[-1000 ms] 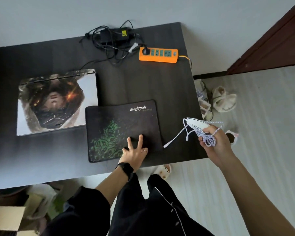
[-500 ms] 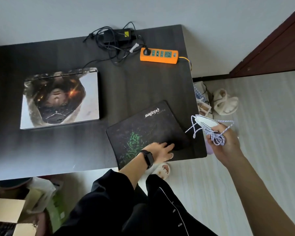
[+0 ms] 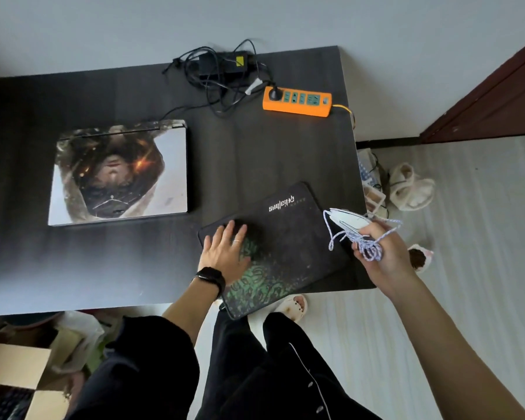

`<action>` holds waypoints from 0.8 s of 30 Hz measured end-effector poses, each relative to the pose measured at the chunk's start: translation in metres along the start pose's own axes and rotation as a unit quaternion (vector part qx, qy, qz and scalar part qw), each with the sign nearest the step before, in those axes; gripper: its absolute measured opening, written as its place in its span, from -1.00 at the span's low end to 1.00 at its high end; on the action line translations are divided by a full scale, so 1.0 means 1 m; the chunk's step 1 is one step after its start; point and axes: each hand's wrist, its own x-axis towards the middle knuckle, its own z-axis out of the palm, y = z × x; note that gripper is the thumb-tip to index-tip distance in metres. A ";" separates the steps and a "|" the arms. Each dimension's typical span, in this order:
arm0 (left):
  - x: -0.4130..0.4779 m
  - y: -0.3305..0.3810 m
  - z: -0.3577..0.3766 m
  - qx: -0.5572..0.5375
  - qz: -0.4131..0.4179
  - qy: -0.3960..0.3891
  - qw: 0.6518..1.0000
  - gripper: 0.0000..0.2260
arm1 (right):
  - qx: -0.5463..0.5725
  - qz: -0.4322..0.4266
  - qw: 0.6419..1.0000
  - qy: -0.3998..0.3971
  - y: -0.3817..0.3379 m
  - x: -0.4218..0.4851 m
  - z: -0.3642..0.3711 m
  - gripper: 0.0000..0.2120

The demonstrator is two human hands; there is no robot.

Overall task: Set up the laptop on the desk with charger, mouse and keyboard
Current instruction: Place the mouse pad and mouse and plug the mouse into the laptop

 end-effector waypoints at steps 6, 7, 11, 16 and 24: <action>0.054 -0.018 -0.034 -0.046 -0.068 -0.017 0.996 -0.12 | 0.000 -0.002 0.999 0.033 0.005 0.021 0.003 -0.71; 0.061 -0.020 -0.038 -0.054 -0.069 -0.018 0.996 -0.24 | -0.015 -0.010 1.000 0.021 0.004 0.018 0.009 -0.72; 0.086 -0.020 -0.058 -0.043 -0.034 -0.016 0.998 -0.80 | -0.014 -0.006 1.000 0.020 0.004 0.014 0.018 -0.66; 0.105 -0.003 -0.073 0.088 0.075 0.013 0.993 -0.69 | -0.044 -0.017 0.998 0.034 0.006 0.003 0.016 -0.66; 0.119 0.012 -0.067 -0.008 0.022 0.097 0.995 -0.70 | -0.039 -0.071 0.996 0.032 0.008 -0.014 0.009 -0.82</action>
